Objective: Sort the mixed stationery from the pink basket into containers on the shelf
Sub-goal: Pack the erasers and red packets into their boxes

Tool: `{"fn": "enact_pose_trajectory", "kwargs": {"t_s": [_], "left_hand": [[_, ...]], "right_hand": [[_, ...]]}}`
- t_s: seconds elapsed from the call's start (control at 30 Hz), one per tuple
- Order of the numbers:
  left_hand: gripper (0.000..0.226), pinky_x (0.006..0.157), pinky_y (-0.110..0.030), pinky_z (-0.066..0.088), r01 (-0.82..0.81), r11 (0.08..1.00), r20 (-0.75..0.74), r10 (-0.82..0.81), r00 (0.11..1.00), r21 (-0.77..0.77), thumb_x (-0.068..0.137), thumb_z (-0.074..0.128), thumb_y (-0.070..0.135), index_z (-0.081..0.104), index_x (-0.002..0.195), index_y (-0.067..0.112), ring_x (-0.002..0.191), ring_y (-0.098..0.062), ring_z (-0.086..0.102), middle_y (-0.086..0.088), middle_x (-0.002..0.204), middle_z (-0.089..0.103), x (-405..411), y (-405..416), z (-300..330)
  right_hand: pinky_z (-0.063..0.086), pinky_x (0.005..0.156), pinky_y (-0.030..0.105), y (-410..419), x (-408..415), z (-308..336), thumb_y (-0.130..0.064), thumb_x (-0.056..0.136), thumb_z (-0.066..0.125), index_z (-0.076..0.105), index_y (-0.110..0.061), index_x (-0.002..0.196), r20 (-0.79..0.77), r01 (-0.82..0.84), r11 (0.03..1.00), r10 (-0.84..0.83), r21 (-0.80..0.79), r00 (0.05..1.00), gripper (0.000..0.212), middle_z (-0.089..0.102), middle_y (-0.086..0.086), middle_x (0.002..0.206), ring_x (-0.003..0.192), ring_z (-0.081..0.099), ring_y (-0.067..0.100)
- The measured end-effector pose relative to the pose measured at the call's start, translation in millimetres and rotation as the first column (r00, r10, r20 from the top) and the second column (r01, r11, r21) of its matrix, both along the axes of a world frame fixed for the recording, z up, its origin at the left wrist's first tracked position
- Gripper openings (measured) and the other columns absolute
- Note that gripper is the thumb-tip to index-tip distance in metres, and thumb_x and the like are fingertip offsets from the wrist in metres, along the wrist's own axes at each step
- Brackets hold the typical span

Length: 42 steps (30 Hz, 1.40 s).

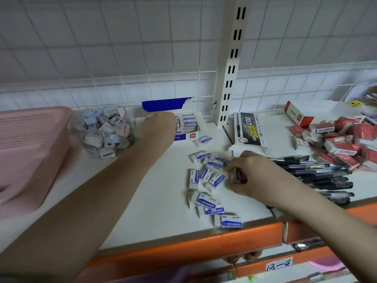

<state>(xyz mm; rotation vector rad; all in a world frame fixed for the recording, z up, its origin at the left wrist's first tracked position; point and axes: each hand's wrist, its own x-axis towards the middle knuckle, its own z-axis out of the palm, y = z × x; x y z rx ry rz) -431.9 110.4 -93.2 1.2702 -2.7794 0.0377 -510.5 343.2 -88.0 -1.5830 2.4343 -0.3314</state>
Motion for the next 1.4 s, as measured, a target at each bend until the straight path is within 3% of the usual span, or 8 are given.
{"fn": "enact_pose_trajectory", "kwargs": {"t_s": [0.23,0.37,0.47,0.73,0.87,1.03,1.23,1.4], "left_hand": [[0.023,0.058,-0.029,0.038,0.270,0.956,-0.195,-0.288,0.938,-0.113,0.093,0.048,0.011,0.069,0.089,0.018,0.084,-0.024,0.061,-0.004,0.092,0.065,-10,44,2],[0.026,0.053,-0.025,0.034,0.302,0.953,-0.058,-0.303,0.951,-0.024,0.098,0.047,0.025,0.069,0.092,0.011,0.080,-0.025,0.062,-0.008,0.086,0.064,-27,53,-5],[0.018,0.058,-0.028,0.036,0.255,0.965,0.040,-0.253,0.967,-0.053,0.096,0.054,0.021,0.067,0.106,0.012,0.086,-0.024,0.061,-0.007,0.098,0.064,-35,54,-8],[0.020,0.074,-0.035,0.052,0.224,0.948,-0.057,-0.216,0.975,0.225,0.089,0.060,0.015,0.066,0.106,0.007,0.085,-0.023,0.061,-0.006,0.092,0.065,-22,54,-4],[0.021,0.084,-0.036,0.051,0.163,0.928,-0.199,-0.100,0.975,0.335,0.089,0.062,0.021,0.067,0.105,0.008,0.093,-0.025,0.062,-0.008,0.100,0.067,7,50,3],[0.013,0.077,-0.030,0.045,0.076,0.928,-0.296,0.038,0.955,0.364,0.088,0.063,0.019,0.061,0.099,0.013,0.094,-0.023,0.059,-0.005,0.102,0.064,50,53,8],[0.007,0.082,-0.035,0.047,-0.007,0.931,-0.449,0.183,0.874,0.365,0.088,0.063,0.016,0.063,0.095,0.015,0.092,-0.020,0.059,-0.002,0.098,0.064,91,68,-1],[0.012,0.081,-0.032,0.046,-0.111,0.951,-0.536,0.256,0.804,0.287,0.088,0.062,0.020,0.064,0.100,0.017,0.088,-0.019,0.059,0.003,0.098,0.066,118,71,-4]], "right_hand": [[0.046,0.056,0.019,16,-6,10,-0.010,0.083,0.061,0.056,-0.029,0.099,0.249,0.108,0.988,-0.078,-0.110,0.965,0.026,0.065,-0.001,0.093,0.075,0.061,0.018],[0.054,0.065,0.036,26,-17,13,-0.005,0.085,0.060,0.053,-0.034,0.118,0.409,0.198,0.967,-0.118,-0.159,0.905,0.045,0.067,-0.005,0.090,0.078,0.064,0.029],[0.046,0.053,0.021,32,-24,12,-0.002,0.085,0.058,0.056,-0.028,0.122,0.429,0.199,0.964,-0.108,-0.173,0.897,0.046,0.064,-0.009,0.087,0.066,0.059,0.018],[0.042,0.059,0.018,21,-29,17,-0.014,0.077,0.075,0.062,-0.024,0.069,0.445,0.226,0.898,-0.038,-0.378,0.895,0.018,0.063,-0.004,0.064,0.059,0.054,0.012],[0.029,0.042,0.010,0,-28,18,-0.024,0.077,0.075,0.061,-0.018,0.062,0.486,0.254,0.860,-0.008,-0.443,0.874,0.022,0.049,-0.014,0.042,0.042,0.038,0.004],[0.052,0.067,0.033,-52,-28,14,-0.013,0.081,0.071,0.065,-0.016,0.079,0.633,0.275,0.847,0.090,-0.455,0.769,0.008,0.068,0.007,0.069,0.064,0.062,0.022],[0.056,0.083,0.030,-120,-20,18,-0.002,0.091,0.056,0.067,-0.007,0.096,0.733,0.253,0.909,0.079,-0.332,0.676,0.012,0.070,0.015,0.092,0.080,0.071,0.020],[0.056,0.081,0.035,-149,-17,17,-0.010,0.089,0.062,0.071,-0.016,0.100,0.461,0.062,0.938,0.108,-0.340,0.881,0.015,0.071,0.006,0.095,0.087,0.069,0.020]]}}
